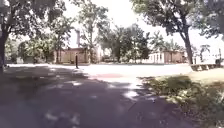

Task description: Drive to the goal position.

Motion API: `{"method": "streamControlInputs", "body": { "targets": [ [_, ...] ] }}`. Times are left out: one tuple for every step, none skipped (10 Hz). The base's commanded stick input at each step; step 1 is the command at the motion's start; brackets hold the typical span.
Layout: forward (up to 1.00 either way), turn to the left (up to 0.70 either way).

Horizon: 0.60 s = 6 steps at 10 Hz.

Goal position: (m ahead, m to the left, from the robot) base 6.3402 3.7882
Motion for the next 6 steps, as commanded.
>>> {"method": "streamControlInputs", "body": {
  "targets": [
    [0.85,0.00],
    [0.85,0.00],
    [0.85,0.00],
    [0.85,0.00],
    [0.85,0.00],
    [0.85,0.00]
  ]
}}
